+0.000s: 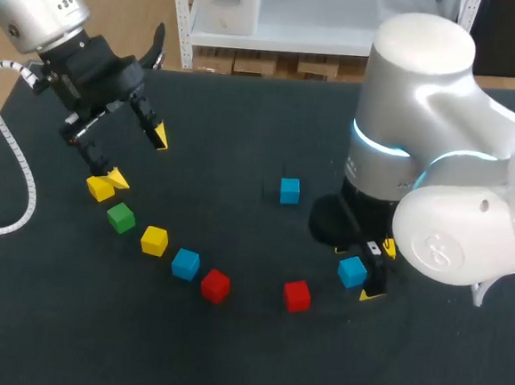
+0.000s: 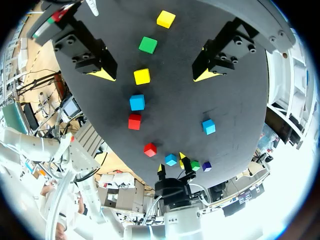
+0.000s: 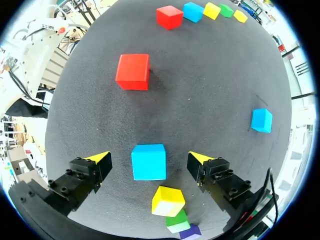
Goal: Place the blue cubes, place green cubes on the blue cubes, place the yellow cubes on the green cubes, then place the red cubes on the yellow cubes, and place purple cube on the red cubes.
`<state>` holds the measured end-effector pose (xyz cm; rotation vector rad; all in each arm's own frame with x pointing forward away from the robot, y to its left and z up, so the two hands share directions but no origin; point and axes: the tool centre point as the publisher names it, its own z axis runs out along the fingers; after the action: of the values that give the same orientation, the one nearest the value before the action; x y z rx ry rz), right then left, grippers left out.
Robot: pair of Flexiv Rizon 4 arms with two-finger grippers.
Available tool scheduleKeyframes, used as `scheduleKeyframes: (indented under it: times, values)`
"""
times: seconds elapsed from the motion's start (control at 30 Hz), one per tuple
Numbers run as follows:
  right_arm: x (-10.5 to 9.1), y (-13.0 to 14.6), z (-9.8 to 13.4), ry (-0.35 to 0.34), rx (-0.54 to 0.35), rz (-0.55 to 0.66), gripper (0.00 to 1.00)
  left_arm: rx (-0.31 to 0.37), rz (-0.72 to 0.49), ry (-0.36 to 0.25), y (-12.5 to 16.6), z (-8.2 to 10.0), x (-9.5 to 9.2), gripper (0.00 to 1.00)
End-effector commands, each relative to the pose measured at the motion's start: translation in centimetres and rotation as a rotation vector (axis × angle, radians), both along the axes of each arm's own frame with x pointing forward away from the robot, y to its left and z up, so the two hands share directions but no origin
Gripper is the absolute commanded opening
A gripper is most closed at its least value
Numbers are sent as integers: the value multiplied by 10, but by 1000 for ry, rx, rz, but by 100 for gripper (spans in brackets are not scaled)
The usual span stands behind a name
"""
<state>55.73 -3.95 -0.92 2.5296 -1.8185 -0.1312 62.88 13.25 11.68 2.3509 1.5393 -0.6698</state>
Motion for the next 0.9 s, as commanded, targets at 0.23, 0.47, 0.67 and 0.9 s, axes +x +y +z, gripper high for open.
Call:
scheduleKeyframes:
  times: [0.23, 0.47, 0.67, 0.9]
  values:
    - [7, 1, -1, -6, 3, 2, 39, 0, -1, -2, 1, 0, 0, 100]
    - [9, 0, -1, -14, 4, -5, 0, 0, -1, -2, 1, 0, 0, 100]
    - [14, 1, 7, -24, 12, -31, 0, 0, -1, -2, 1, 0, 0, 100]
    - [37, 4, 16, -48, 0, -109, 0, 0, -1, -2, 1, 0, 0, 100]
